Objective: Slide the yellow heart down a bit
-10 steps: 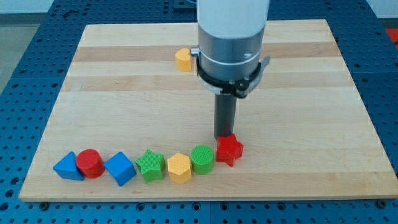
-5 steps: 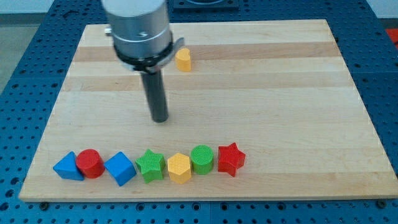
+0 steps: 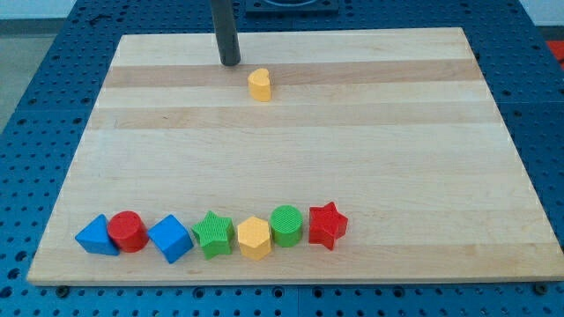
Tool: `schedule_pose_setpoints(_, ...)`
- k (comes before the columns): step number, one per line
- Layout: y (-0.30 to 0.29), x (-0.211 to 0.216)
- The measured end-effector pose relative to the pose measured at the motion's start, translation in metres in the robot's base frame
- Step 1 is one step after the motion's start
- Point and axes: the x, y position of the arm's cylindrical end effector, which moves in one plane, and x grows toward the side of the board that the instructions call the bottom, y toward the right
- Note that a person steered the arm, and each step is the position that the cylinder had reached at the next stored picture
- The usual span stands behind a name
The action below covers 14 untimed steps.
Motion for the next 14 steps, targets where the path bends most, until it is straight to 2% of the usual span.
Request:
schedule_pose_setpoints(1, 0.047, 0.006)
schedule_pose_setpoints(2, 0.057, 0.012)
schedule_pose_setpoints(4, 0.057, 0.038)
schedule_pose_setpoints(7, 0.057, 0.039)
schedule_pose_setpoints(9, 0.094, 0.089)
schedule_pose_setpoints(14, 0.07, 0.045)
